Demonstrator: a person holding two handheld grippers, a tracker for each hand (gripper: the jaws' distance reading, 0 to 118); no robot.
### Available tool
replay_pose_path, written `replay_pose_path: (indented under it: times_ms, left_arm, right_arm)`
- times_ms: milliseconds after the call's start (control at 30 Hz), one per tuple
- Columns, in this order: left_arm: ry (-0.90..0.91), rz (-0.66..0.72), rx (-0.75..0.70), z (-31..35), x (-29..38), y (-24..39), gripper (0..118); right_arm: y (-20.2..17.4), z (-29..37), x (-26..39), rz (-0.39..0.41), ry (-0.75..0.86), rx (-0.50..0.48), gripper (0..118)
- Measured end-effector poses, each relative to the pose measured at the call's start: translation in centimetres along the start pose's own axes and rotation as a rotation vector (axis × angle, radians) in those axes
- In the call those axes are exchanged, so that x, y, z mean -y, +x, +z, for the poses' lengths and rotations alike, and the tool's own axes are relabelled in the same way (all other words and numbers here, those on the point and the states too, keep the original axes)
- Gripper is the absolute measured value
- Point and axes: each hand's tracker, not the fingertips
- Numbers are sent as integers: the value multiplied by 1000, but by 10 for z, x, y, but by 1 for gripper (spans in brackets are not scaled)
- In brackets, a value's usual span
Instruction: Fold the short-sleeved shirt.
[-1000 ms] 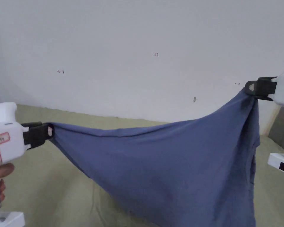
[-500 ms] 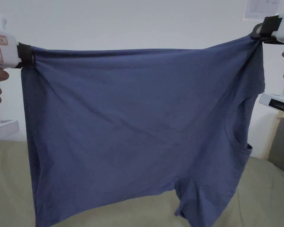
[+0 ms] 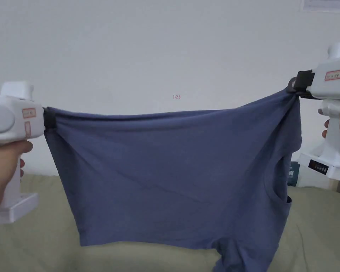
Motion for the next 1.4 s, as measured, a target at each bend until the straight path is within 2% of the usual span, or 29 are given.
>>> replay_pose_path:
  times_ms: [167, 433, 533, 600, 700, 833, 900, 1033, 1133, 1167, 1200, 1233, 1267, 1300, 1333, 1400]
  left_arm:
    - [-24, -8, 13, 9, 22, -6, 0]
    - [-129, -25, 45, 106, 92, 2, 0]
    - [-168, -45, 59, 167, 139, 1, 0]
    - [-219, -11, 73, 202, 181, 1, 0]
    - [-287, -38, 81, 250, 248, -2, 0]
    - [-438, -57, 85, 291, 348, -9, 0]
    - [-499, -50, 76, 305, 392, -13, 0]
    - [-588, -45, 57, 316, 439, -18, 0]
    - [-563, -31, 34, 326, 442, -17, 0]
    - [-532, -6, 43, 328, 440, -18, 3]
    - [-512, -7, 45, 331, 438, -18, 18]
    - [-487, -12, 36, 334, 435, -18, 46]
    - [-488, -13, 38, 340, 426, -13, 84]
    - [-482, -11, 40, 349, 421, -13, 103]
    - [-432, -4, 60, 360, 415, -12, 102]
    - [-407, -16, 64, 372, 417, -21, 102]
  right_arm:
    - [-5, 29, 6, 16, -13, -26, 2]
    - [-4, 139, 65, 27, -102, -32, 2]
    - [4, 189, 114, 54, -189, -45, 2]
    - [9, 226, 160, 39, -226, -37, 2]
    - [24, 282, 241, 16, -330, -14, 2]
    - [46, 336, 351, -1, -460, 27, 2]
    - [55, 355, 400, 21, -527, 55, 2]
    - [61, 375, 451, 40, -597, 71, 2]
    - [66, 379, 465, 46, -596, 75, 3]
    - [68, 380, 466, 54, -578, 77, 5]
    - [65, 382, 462, 67, -538, 55, 31]
    - [68, 383, 460, 59, -524, 35, 69]
    - [70, 385, 457, 47, -530, 20, 107]
    - [68, 390, 451, 41, -547, -2, 118]
    - [64, 401, 447, 48, -509, 8, 118]
    - [56, 416, 435, 34, -477, -41, 118]
